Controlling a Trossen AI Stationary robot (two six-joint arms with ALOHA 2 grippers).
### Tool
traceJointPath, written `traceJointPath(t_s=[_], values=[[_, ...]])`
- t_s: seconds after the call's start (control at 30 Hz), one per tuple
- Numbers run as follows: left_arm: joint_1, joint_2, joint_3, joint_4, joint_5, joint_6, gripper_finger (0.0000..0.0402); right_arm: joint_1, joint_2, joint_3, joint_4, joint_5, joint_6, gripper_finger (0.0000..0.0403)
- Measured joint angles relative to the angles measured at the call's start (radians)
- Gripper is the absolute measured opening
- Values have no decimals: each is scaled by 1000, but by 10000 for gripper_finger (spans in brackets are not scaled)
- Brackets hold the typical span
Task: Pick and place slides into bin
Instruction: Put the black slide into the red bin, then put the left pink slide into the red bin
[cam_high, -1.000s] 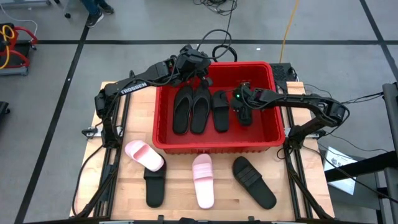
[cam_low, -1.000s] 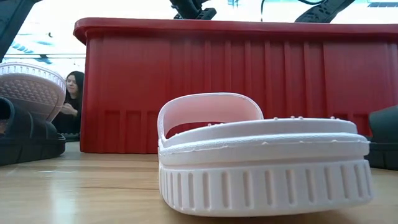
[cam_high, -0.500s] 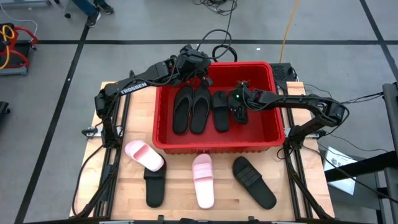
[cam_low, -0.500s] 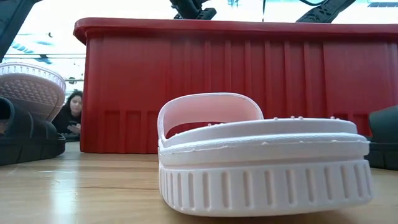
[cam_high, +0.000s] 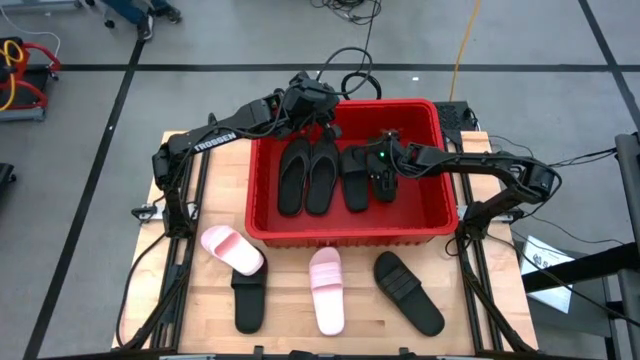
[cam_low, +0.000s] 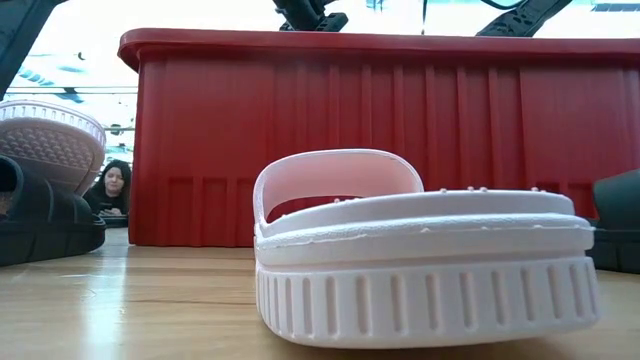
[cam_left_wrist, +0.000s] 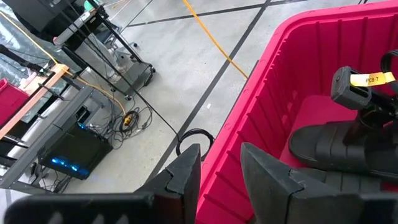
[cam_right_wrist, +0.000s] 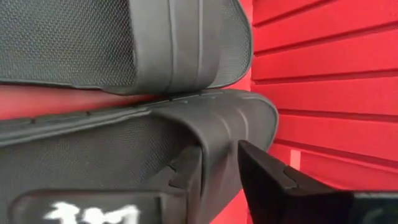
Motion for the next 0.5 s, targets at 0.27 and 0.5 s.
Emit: traceJointPath(t_s=[0.27,0.5], values=[[0,0,0,0,0,0,122,0,0,0,1,1,7,152],[0,0,0,-11,0,0,122,0,-12,0,-34,9,30,168]])
